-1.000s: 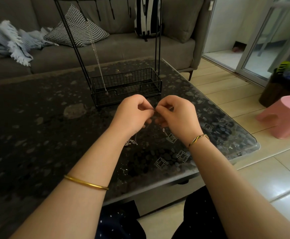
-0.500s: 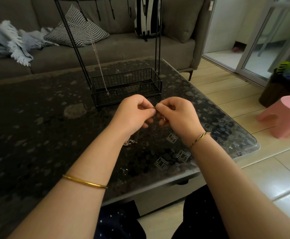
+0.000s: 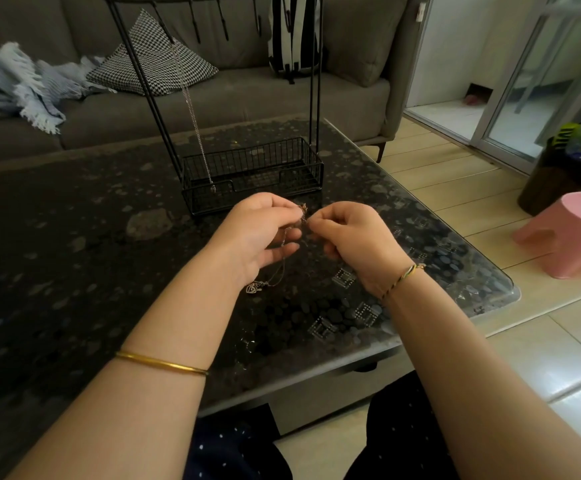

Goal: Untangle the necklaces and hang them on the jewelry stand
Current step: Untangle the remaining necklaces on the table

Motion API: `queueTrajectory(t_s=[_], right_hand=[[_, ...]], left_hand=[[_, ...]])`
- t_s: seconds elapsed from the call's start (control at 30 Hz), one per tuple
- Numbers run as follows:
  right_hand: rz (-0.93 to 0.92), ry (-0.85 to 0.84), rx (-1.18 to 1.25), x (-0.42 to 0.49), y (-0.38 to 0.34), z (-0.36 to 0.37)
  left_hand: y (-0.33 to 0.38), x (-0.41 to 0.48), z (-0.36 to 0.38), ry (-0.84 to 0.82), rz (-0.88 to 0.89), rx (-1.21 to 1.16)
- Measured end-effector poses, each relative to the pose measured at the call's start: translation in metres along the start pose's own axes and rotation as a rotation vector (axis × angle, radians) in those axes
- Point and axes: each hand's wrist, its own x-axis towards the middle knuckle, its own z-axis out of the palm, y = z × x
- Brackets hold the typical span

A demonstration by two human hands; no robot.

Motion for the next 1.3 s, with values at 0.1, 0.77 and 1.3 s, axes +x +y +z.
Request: queueTrajectory(t_s=[0.1, 0.77, 1.3], right_hand=[[0.035, -0.041, 0.027, 0.000, -0.002, 0.001], [-0.137, 0.110, 0.004, -0.003, -0.002, -0.003], [-0.013, -0.031, -0.002, -0.002, -0.005, 0.000]], left_hand=[[0.002, -0.001, 0.000, -0.020, -0.052, -0.111], [-0.005, 0.002, 0.001, 0.002, 0.064, 0.129], [-0.008, 0.001, 0.004, 0.104, 0.417, 0.549]])
